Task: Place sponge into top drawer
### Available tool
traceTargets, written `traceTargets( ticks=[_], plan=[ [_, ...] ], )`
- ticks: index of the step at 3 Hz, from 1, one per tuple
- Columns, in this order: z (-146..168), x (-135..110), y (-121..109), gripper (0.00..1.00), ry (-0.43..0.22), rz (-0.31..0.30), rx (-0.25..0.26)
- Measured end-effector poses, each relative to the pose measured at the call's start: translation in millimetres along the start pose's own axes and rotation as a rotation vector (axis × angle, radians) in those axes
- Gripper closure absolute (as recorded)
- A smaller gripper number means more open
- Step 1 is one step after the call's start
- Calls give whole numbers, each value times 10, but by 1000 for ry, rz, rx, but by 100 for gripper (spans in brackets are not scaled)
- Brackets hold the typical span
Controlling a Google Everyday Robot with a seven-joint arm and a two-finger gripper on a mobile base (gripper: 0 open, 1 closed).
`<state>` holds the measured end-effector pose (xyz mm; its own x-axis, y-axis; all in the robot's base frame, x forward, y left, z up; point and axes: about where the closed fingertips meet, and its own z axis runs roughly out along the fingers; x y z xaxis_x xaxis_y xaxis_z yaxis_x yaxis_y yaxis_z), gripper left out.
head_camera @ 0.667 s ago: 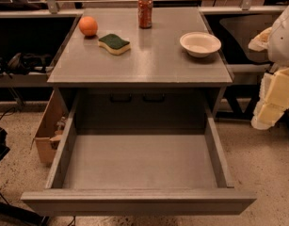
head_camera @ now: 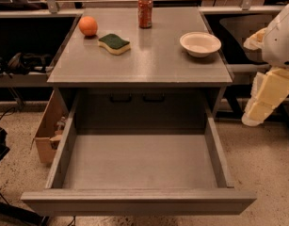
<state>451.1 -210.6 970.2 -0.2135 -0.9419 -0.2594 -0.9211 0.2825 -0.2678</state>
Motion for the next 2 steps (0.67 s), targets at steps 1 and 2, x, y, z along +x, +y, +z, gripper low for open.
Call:
traceTargets(
  ticks=[1, 2],
  plan=[
    [404, -478, -397, 0, -168, 32, 6],
    [877, -1011, -797, 0, -314, 64, 6]
  ],
)
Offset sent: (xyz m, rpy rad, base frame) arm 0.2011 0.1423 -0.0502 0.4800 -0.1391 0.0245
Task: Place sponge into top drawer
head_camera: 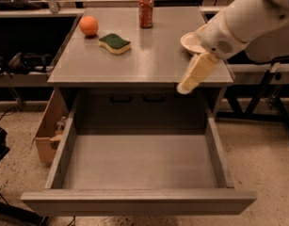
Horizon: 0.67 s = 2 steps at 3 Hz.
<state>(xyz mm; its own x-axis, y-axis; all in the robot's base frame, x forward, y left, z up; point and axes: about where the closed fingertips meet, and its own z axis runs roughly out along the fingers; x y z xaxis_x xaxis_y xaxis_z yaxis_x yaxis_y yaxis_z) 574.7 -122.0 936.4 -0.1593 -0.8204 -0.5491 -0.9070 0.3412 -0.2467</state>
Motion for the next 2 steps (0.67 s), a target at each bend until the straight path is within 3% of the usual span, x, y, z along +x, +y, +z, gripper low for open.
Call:
traceTargets(
  ticks=[1, 2],
  plan=[
    [440, -184, -320, 0, -126, 48, 35],
    [440, -184, -320, 0, -126, 48, 35]
  ],
)
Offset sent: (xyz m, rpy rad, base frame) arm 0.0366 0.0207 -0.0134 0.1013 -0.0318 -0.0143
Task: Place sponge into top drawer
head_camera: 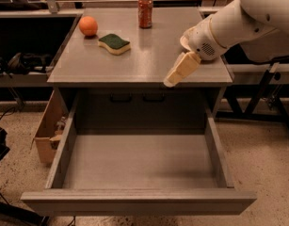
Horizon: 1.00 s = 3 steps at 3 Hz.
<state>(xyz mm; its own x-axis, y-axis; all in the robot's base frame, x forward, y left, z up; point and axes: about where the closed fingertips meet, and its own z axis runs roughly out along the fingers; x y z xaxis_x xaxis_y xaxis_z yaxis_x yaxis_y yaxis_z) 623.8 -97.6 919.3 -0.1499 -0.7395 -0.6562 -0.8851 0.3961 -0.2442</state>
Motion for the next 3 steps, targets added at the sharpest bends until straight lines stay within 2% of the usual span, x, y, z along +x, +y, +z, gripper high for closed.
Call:
traceTargets(
  ticks=[1, 2, 3],
  plan=[
    [205, -143, -195, 0, -59, -6, 9],
    [592, -461, -545, 0, -161, 14, 23],
    [930, -814, -917, 0, -246, 54, 59]
  ],
)
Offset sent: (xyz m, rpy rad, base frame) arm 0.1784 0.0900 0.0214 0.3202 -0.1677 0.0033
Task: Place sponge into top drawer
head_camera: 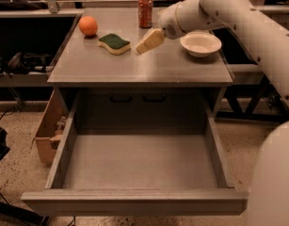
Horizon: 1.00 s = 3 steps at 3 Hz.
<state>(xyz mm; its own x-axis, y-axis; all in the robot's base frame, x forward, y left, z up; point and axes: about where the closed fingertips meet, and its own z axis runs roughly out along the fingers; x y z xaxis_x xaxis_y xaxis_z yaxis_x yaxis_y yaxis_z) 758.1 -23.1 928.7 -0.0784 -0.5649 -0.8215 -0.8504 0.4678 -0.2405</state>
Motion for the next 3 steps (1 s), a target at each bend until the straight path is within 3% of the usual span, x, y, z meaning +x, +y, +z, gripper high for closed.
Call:
traceTargets(
  ticks=[1, 3],
  plan=[
    [356, -227, -185, 0, -55, 33, 28],
    [1251, -345, -185, 0, -116, 153, -22]
  ],
)
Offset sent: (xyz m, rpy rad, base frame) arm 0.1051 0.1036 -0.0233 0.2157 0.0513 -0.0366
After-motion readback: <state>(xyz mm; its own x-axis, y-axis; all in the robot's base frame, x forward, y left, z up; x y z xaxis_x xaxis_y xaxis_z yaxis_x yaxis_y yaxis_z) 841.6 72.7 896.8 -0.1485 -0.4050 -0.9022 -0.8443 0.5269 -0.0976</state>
